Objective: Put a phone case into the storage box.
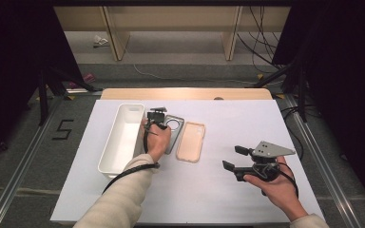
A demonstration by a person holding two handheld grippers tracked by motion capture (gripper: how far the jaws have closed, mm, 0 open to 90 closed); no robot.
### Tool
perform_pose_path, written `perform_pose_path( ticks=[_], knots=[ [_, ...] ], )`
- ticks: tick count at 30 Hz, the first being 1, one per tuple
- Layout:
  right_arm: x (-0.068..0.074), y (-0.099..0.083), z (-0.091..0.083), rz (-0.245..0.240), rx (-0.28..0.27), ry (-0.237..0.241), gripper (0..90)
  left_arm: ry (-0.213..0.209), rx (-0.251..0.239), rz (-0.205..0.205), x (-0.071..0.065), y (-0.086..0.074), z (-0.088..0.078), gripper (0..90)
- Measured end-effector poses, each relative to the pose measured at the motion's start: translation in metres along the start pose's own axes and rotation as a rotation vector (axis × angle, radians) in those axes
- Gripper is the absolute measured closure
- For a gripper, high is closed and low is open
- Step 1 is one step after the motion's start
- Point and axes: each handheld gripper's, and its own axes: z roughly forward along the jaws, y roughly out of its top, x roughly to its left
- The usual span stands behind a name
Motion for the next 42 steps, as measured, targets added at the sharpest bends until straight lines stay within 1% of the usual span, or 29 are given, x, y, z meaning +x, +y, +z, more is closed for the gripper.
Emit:
perform_pose_path(
  ticks=[2,4,5,6,8,9,11,12,13,14,15,16,18,19,21,23,25,26,27,28,30,31,32,33,35,36,38,40,42],
  knots=[
    [0.0,0.0,0.0,-0.001,0.0,-0.001,26.7,-0.012,-0.007,0.014,-0.001,0.0,-0.003,89.6],
    [0.0,0.0,0.0,0.0,0.0,0.0,26.7,-0.033,-0.019,0.038,-0.004,0.002,-0.009,87.7],
    [0.0,0.0,0.0,0.001,0.001,0.0,26.7,-0.047,-0.029,0.055,-0.006,0.003,-0.013,86.4],
    [0.0,0.0,0.0,0.002,0.002,0.003,26.6,-0.058,-0.036,0.084,-0.007,0.005,-0.018,84.5],
    [0.0,0.0,0.0,0.001,0.004,0.002,26.5,-0.1,-0.027,0.183,-0.011,0.008,-0.027,76.3],
    [0.0,0.0,0.0,0.001,0.004,0.003,26.4,-0.114,-0.015,0.236,-0.012,0.01,-0.033,71.4],
    [0.001,0.0,0.0,0.0,0.003,0.003,26.2,-0.142,-0.025,0.358,-0.015,0.012,-0.044,60.0],
    [0.001,0.0,0.0,-0.001,0.005,0.004,26.2,-0.149,-0.028,0.426,-0.016,0.013,-0.05,54.0],
    [0.001,0.0,0.0,0.0,0.006,0.003,26.1,-0.148,-0.02,0.476,-0.018,0.013,-0.057,47.5],
    [0.0,0.0,0.0,0.001,0.006,0.003,26.0,-0.156,-0.01,0.525,-0.02,0.013,-0.063,40.5],
    [0.0,0.0,0.0,0.0,0.006,0.002,26.0,-0.175,-0.01,0.583,-0.021,0.014,-0.069,33.7],
    [0.001,0.0,0.0,0.0,0.006,0.002,25.8,-0.182,-0.017,0.622,-0.022,0.014,-0.075,28.1],
    [0.001,0.0,-0.001,0.001,0.004,0.001,25.6,-0.188,-0.023,0.713,-0.023,0.015,-0.085,20.7],
    [0.001,0.0,-0.001,0.001,0.004,0.001,25.4,-0.202,-0.028,0.741,-0.023,0.015,-0.089,18.1],
    [0.0,0.0,-0.002,0.001,0.001,0.002,25.2,-0.236,-0.032,0.818,-0.021,0.017,-0.094,16.6],
    [0.0,0.0,-0.003,0.001,0.003,0.0,24.9,-0.256,-0.027,0.899,-0.017,0.016,-0.096,15.7],
    [0.0,0.0,-0.003,0.002,0.0,0.002,24.8,-0.275,-0.028,0.97,-0.014,0.014,-0.095,15.5],
    [0.0,0.0,-0.003,0.002,0.0,0.002,24.7,-0.284,-0.016,1.01,-0.012,0.014,-0.094,15.5],
    [0.0,0.0,-0.003,0.002,0.0,0.002,24.6,-0.285,-0.011,1.052,-0.011,0.012,-0.094,15.5],
    [0.0,0.0,-0.003,0.003,0.001,0.003,24.6,-0.287,0.0,1.085,-0.011,0.01,-0.093,15.3],
    [0.0,0.0,-0.003,0.002,0.002,0.003,24.6,-0.28,0.0,1.146,-0.01,0.006,-0.092,15.7],
    [0.0,0.0,-0.003,0.003,0.003,0.004,24.5,-0.267,-0.005,1.182,-0.011,0.005,-0.092,15.9],
    [0.0,0.0,-0.003,0.003,0.003,0.005,24.5,-0.26,-0.003,1.201,-0.012,0.003,-0.092,15.9],
    [0.0,0.0,-0.003,0.003,0.003,0.005,24.6,-0.25,-0.012,1.238,-0.013,0.002,-0.091,15.8],
    [0.0,0.0,-0.003,0.002,0.002,0.004,24.5,-0.26,0.004,1.282,-0.015,0.0,-0.09,16.0],
    [0.0,0.0,-0.003,0.003,0.002,0.004,24.5,-0.267,0.008,1.31,-0.016,-0.001,-0.09,16.3],
    [0.0,0.0,-0.004,0.002,0.002,0.004,24.4,-0.28,0.018,1.347,-0.017,-0.002,-0.088,17.5],
    [0.0,0.0,-0.004,0.003,-0.002,0.004,24.4,-0.284,0.027,1.383,-0.018,-0.002,-0.087,18.2],
    [0.0,0.0,-0.004,0.004,-0.003,0.002,24.4,-0.293,0.028,1.401,-0.018,-0.003,-0.085,19.5]
  ],
)
